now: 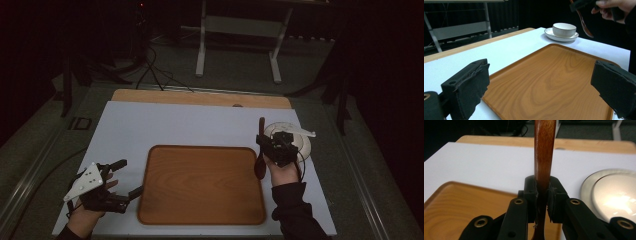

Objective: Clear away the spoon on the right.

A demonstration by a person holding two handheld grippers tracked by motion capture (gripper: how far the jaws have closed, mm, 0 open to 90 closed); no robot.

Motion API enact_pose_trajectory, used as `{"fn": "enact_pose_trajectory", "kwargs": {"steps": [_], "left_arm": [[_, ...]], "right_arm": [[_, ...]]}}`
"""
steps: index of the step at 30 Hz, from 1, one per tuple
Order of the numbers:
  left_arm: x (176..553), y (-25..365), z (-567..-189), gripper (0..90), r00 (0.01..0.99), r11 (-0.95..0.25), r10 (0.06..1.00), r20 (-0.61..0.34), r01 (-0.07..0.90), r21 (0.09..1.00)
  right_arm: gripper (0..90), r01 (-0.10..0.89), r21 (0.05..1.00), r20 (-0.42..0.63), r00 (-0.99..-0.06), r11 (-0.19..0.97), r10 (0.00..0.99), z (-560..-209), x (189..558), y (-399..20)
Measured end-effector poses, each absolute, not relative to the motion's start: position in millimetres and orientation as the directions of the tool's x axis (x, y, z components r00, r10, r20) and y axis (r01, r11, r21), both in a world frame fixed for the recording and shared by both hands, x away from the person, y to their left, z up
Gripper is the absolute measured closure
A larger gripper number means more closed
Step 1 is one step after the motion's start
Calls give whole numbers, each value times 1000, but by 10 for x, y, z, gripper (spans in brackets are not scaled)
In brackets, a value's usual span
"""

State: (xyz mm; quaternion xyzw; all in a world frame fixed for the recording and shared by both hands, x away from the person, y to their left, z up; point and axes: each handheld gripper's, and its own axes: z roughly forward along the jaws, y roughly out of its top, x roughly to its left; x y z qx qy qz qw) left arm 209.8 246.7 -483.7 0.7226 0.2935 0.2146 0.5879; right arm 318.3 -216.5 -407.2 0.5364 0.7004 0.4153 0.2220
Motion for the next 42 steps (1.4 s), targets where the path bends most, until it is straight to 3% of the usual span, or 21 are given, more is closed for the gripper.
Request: {"fn": "enact_pose_trajectory", "kwargs": {"steps": [23,42], "left_arm": [[2090,2466,-4830,30,739,-134,673,-35,168,977],[2089,2458,-4834,30,743,-138,669,-34,169,976]], "right_arm": [[793,698,714,214,-302,63,929,-4766,2738,-1866],[790,741,671,197,-193,12,961,-5130,2882,-1794]]}}
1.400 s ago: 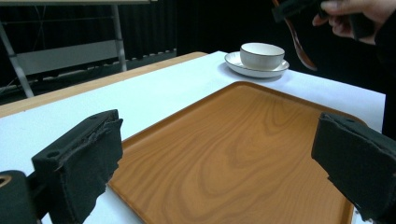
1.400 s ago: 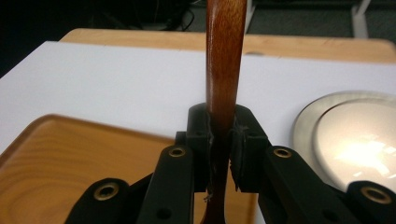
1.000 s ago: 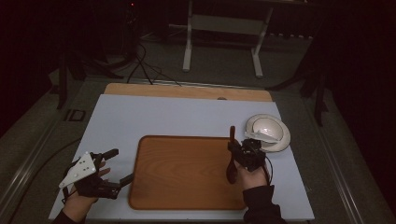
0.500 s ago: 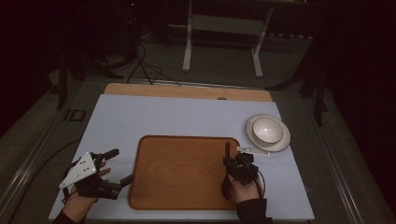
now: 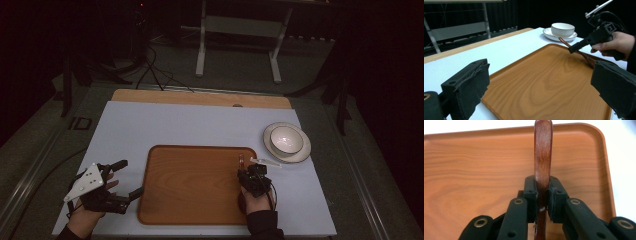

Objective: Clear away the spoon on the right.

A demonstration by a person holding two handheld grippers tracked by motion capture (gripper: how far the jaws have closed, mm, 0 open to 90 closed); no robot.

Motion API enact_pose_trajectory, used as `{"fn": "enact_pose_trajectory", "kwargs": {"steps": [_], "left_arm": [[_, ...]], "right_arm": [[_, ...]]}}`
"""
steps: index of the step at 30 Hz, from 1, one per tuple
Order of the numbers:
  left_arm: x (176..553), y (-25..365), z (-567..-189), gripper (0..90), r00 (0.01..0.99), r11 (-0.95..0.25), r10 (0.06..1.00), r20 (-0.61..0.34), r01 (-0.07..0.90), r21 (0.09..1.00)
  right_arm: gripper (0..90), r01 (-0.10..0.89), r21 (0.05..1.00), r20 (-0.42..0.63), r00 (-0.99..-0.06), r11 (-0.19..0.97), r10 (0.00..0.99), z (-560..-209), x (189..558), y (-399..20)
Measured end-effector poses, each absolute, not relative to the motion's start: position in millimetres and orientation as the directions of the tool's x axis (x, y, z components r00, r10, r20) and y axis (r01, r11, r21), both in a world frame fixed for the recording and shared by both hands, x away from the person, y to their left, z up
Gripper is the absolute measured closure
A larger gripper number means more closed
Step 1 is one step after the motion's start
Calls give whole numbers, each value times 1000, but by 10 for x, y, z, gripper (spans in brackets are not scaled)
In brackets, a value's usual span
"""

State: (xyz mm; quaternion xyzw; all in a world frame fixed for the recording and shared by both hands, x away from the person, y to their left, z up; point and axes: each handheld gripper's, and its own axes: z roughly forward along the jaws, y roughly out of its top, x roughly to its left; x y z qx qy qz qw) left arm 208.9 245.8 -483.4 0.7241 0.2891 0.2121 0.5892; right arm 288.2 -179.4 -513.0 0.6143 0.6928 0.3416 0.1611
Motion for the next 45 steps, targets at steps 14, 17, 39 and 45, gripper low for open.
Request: {"fn": "enact_pose_trajectory", "kwargs": {"steps": [14,17,39,45], "left_arm": [[2079,2451,-4831,30,750,-141,660,-30,163,976],[2078,2449,-4830,30,753,-141,658,-32,165,976],[2080,2438,-4834,30,751,-150,659,-27,167,975],[2074,2431,-4829,30,751,-151,660,-26,166,974]], "right_arm": [[751,745,667,177,-146,-10,973,-5266,2949,-1826],[694,744,668,180,-136,-19,974,-5268,2971,-1859],[168,683,721,205,-369,115,906,-4799,3029,-1957],[152,648,743,193,-446,167,874,-4727,3013,-1983]]}}
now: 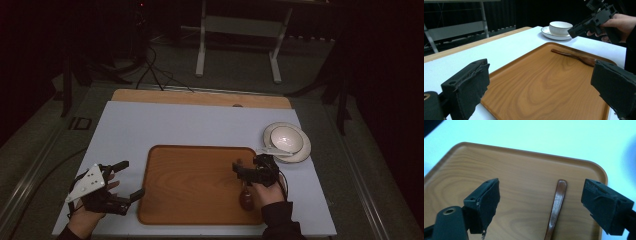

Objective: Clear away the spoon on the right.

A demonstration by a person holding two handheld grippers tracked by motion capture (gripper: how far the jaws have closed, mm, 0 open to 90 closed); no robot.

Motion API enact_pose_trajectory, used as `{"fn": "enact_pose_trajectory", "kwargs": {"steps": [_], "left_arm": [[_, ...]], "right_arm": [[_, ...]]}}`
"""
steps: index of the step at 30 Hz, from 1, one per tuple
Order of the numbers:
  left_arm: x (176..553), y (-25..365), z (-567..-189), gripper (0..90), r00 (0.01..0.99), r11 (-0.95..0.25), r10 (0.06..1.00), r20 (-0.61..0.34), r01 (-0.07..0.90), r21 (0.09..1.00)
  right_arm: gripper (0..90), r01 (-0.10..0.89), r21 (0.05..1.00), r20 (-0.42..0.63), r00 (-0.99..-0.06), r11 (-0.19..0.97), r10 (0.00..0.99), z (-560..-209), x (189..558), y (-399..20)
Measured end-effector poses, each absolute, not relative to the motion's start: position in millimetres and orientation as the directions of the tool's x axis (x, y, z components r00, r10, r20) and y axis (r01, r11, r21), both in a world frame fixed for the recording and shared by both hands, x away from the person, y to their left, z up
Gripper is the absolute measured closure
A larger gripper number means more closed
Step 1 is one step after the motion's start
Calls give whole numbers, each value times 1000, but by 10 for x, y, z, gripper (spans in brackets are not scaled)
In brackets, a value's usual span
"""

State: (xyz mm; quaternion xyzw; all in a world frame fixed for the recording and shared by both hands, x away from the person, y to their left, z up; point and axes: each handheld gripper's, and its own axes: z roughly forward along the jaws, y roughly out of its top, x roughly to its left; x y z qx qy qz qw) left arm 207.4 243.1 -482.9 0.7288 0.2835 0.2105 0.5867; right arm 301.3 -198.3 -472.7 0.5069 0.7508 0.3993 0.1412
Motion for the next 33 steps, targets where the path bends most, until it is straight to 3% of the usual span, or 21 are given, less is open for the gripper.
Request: {"fn": "enact_pose_trajectory", "kwargs": {"steps": [5,22,33], "left_arm": [[2061,2423,-4822,30,749,-151,662,-24,165,975],[2088,2435,-4849,30,743,-152,668,-32,178,972],[2092,2432,-4855,30,745,-159,667,-29,180,971]], "right_arm": [[150,607,770,182,-506,198,843,-4659,2987,-2109],[152,581,792,180,-514,186,839,-4651,2721,-2624],[151,517,822,130,-578,239,806,-4675,2593,-2833]]}}
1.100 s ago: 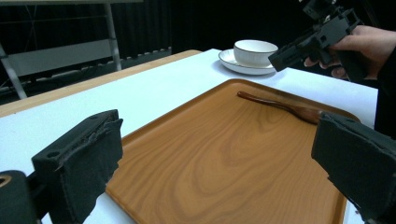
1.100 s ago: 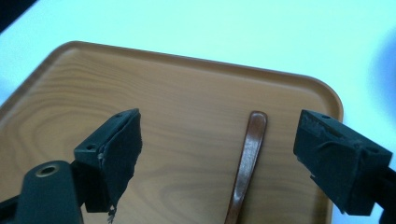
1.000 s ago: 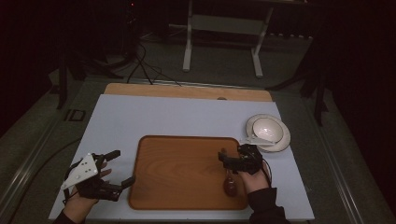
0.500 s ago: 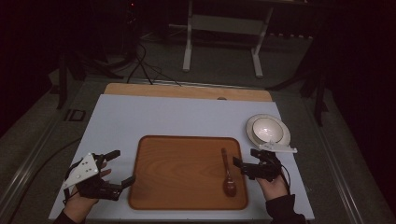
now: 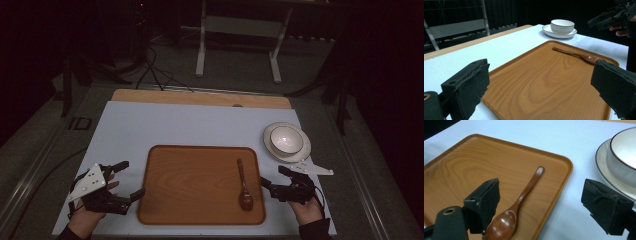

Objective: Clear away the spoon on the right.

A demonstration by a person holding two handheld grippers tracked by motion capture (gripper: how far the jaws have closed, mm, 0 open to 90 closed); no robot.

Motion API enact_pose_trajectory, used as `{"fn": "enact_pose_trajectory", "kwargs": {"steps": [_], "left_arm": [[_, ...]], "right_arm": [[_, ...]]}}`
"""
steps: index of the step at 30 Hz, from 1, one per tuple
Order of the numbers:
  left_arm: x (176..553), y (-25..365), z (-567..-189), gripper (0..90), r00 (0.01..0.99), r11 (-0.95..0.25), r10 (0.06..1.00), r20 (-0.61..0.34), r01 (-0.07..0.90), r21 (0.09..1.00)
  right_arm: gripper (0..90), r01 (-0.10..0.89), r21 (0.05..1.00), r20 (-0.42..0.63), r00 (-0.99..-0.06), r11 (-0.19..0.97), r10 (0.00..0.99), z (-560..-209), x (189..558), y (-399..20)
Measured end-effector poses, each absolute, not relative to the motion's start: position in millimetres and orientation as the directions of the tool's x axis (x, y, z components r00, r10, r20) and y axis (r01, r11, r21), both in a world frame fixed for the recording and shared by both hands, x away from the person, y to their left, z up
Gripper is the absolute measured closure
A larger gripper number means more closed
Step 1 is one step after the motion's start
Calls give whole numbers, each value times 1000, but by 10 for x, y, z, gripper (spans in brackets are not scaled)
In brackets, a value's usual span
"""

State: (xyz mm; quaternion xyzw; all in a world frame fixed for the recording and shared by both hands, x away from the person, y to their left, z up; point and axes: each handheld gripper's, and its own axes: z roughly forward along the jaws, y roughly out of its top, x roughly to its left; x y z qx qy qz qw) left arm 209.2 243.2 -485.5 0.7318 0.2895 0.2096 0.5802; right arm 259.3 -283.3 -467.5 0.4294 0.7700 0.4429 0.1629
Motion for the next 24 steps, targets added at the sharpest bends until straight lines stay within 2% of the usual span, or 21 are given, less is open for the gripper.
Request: {"fn": "enact_pose_trajectory", "kwargs": {"steps": [6,20,24], "left_arm": [[2093,2427,-4857,30,746,-163,665,-27,181,970],[2095,2423,-4860,30,748,-163,663,-28,181,970],[2093,2421,-4861,30,750,-166,661,-27,181,969]], "right_arm": [[151,464,838,82,-626,286,775,-4669,2559,-2952],[150,414,849,76,-709,327,701,-4878,2463,-3186],[152,399,869,97,-718,294,689,-4952,2449,-3267]]}}
